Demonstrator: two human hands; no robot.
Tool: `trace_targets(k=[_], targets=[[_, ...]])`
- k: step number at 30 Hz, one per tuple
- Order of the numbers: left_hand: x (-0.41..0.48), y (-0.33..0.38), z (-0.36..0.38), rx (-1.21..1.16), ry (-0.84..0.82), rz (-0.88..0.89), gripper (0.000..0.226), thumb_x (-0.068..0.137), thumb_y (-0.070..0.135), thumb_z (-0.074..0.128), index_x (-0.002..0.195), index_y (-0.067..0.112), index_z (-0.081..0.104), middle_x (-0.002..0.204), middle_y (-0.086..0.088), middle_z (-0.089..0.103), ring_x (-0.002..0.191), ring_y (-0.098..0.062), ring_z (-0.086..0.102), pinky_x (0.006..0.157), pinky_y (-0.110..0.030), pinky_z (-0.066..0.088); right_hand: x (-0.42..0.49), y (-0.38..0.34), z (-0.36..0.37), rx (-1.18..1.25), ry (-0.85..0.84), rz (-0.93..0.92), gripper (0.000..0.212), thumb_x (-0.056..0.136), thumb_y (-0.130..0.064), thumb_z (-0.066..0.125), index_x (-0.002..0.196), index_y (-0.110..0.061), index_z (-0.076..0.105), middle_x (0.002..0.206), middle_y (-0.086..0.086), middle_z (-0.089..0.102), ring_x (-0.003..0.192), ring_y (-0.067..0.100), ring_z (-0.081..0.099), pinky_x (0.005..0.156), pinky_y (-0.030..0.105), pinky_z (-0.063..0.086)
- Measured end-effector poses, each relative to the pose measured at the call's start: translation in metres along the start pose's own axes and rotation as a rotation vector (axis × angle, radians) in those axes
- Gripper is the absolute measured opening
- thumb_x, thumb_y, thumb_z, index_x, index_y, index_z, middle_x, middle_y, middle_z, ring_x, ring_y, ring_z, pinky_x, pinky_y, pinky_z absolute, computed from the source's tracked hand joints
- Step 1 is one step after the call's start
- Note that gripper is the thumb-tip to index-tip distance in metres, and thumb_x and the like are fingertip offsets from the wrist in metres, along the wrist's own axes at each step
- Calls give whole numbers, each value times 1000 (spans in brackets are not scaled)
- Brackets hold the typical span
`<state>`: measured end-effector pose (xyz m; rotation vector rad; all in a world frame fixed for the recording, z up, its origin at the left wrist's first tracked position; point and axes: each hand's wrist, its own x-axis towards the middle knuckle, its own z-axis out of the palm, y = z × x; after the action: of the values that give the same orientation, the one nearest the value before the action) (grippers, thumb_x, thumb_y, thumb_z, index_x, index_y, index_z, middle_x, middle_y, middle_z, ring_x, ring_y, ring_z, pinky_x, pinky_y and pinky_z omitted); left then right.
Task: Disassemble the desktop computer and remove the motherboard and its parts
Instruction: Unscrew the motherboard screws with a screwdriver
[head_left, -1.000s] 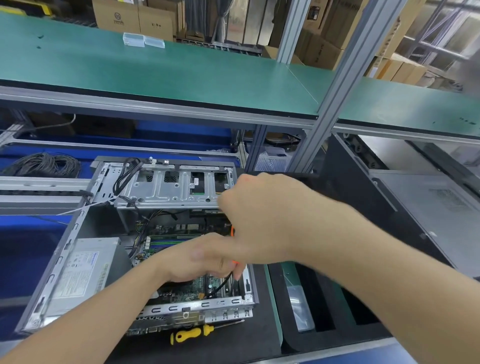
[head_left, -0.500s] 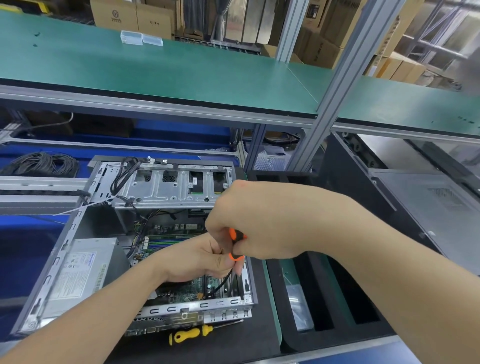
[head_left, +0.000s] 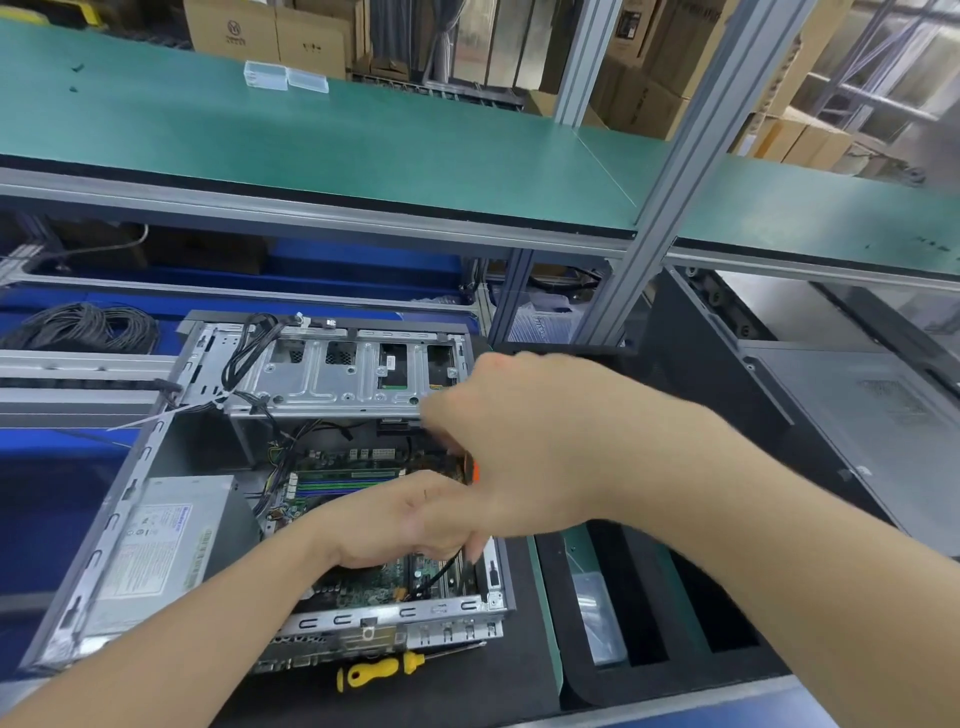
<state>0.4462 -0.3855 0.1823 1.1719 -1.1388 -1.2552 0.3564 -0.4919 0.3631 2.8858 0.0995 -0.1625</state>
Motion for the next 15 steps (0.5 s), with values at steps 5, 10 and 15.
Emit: trace_targets(k=[5, 10, 15], targets=[[0, -4, -2, -128, -60, 27, 17, 101, 45, 63, 95, 34, 74, 70, 7, 47, 63, -21, 22, 64, -36, 20, -9, -4, 2, 139, 72, 30, 55, 97, -62, 51, 68, -23, 26, 71, -2, 26, 53, 15, 22, 49, 27, 19], [-1, -6, -9, -116, -91, 2, 36, 89, 55, 73, 94, 19, 72, 68, -22, 32, 63, -24, 19, 62, -31, 21, -6, 18, -2, 288, -72, -311, 14, 89, -33, 69, 86, -27, 57, 77, -11, 52, 73, 7, 51, 61, 28, 45], [-5, -3, -13, 8, -84, -18, 44, 93, 54, 67, 97, 10, 67, 76, 19, 56, 65, -8, 36, 64, -15, 34, 6, 38, 21, 761, -155, -363, 29, 73, -6, 79, 93, -25, 69, 86, -15, 66, 78, 7, 61, 68, 15, 47]])
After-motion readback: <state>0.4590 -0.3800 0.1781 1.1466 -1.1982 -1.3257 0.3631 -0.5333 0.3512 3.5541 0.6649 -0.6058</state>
